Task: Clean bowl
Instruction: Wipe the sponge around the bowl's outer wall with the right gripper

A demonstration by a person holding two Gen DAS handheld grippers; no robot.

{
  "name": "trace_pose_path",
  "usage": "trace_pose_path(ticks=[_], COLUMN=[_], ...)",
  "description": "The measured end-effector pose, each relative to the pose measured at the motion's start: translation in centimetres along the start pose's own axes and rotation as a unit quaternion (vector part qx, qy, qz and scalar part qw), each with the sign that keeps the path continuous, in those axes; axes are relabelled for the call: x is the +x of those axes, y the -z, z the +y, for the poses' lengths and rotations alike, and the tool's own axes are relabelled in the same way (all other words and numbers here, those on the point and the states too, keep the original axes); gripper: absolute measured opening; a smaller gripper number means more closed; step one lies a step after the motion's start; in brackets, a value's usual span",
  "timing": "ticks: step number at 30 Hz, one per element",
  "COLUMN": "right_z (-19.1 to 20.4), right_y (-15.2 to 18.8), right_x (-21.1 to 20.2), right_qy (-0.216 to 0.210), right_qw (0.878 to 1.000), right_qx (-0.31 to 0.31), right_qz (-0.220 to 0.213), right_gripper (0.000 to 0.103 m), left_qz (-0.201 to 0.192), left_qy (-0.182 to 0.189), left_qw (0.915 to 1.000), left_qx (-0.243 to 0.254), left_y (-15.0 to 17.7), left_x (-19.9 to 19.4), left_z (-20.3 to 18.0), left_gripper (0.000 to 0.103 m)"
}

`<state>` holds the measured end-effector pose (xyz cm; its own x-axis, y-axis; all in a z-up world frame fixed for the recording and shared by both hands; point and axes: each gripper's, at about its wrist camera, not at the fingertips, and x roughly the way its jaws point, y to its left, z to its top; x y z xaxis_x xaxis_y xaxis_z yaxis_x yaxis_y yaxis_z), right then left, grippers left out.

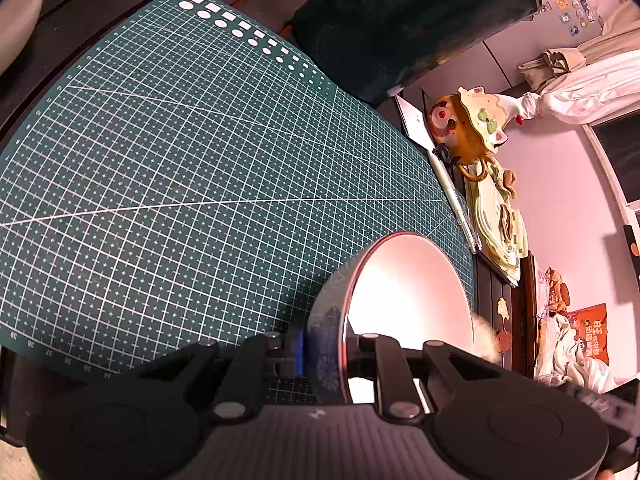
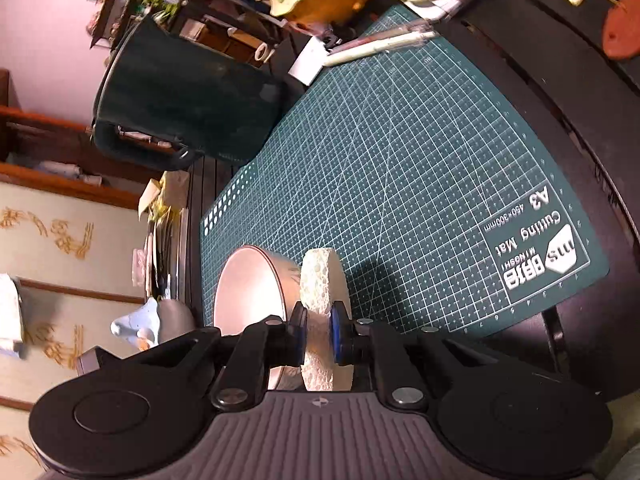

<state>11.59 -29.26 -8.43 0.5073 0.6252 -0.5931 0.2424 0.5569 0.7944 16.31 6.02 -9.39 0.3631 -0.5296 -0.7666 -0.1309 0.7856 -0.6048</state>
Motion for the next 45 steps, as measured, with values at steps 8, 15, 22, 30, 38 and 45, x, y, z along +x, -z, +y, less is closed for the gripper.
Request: trace_pose_path(ticks=[8, 15, 22, 30, 38, 45], right_z=[-0.2, -0.3, -0.2, -0.1, 0.4, 0.1], right_y=[-0.4, -0.2, 0.0, 0.1, -0.8, -0.1], right_x=[-1.0, -0.5, -0.1, 0.3, -1.7, -0.6], right_qy=[-0.02, -0.011, -0.001, 0.009, -0.026, -0.011], right_qw=[0.999, 1.0, 1.0, 1.0, 0.999, 1.0], right_qx=[0.015, 0.012, 0.008, 0.0, 0.007, 0.006], right_qz=[-0.022, -0.015, -0.007, 0.003, -0.033, -0.016], right_gripper=[0.012, 0.012, 0.012, 0.012, 0.012, 0.012], left_qz=[0.0, 0.001, 0.0, 0.001, 0.003, 0.002], left_qy=[0.0, 0.0, -0.001, 0.0, 0.0, 0.001], left_qw=[1.0, 1.0, 1.0, 1.0, 1.0, 1.0], left_qx=[0.001, 0.001, 0.002, 0.002, 0.003, 0.001], left_y=[-0.2, -0.1, -0.3, -0.1, -0.4, -0.2], left_x=[0.2, 0.2, 0.4, 0.4, 0.5, 0.4], left_z=[-0.1, 0.0, -0.5, 0.0, 0.4, 0.6], left_gripper=[0.016, 0.016, 0.017, 0.017, 0.017, 0.017])
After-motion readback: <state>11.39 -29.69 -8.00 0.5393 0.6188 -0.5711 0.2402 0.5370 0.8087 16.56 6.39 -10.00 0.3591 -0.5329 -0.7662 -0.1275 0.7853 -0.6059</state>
